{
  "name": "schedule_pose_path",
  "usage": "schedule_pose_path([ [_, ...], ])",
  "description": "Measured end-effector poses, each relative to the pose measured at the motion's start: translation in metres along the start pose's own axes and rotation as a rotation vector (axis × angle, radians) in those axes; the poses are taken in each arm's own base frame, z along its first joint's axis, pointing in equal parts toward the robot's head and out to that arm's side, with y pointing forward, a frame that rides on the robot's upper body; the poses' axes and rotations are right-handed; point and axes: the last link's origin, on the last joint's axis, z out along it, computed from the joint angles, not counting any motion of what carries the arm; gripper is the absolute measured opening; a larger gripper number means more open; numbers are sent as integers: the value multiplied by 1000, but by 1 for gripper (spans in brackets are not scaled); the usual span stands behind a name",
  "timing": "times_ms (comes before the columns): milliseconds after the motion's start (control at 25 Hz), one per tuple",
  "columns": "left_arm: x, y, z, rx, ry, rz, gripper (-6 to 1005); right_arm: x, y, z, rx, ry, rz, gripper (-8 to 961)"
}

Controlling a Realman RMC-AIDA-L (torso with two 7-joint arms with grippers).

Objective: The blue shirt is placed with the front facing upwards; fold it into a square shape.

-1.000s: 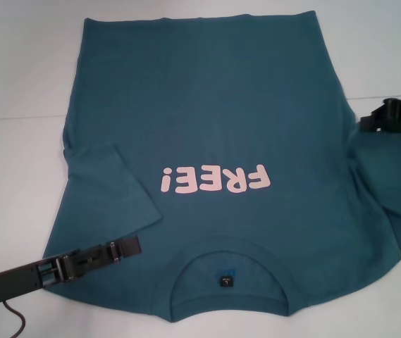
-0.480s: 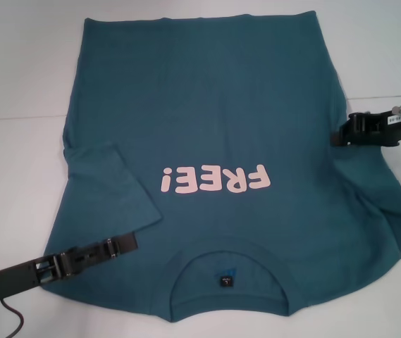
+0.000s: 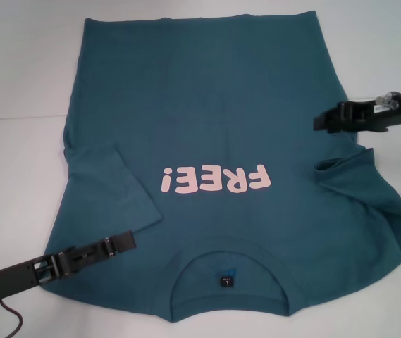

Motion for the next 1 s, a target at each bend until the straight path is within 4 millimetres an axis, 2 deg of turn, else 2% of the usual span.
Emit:
schedule_pose_path([
  [80, 0, 0, 0, 1, 1, -1, 843, -1, 5, 2, -6, 2, -46, 221],
  [200, 0, -1, -2, 3, 8, -3, 843, -2, 3, -1, 7, 15, -64, 335],
  [400, 0, -1, -2, 4, 13, -5, 844, -6, -19, -33, 29, 13, -40, 524],
  [520, -1, -1, -3, 4, 13, -7, 844, -1, -32, -51, 46, 25, -59, 636],
  [640, -2, -1, -2, 2, 13, -12, 843, 12, -44, -58, 69, 74, -163, 761],
  [760, -1, -1, -2, 1, 15, -14, 843, 18, -48, -57, 88, 96, -198, 894],
  [1000, 0, -1, -2, 1, 15, -13, 844, 26, -57, -42, 205, 122, -275, 923],
])
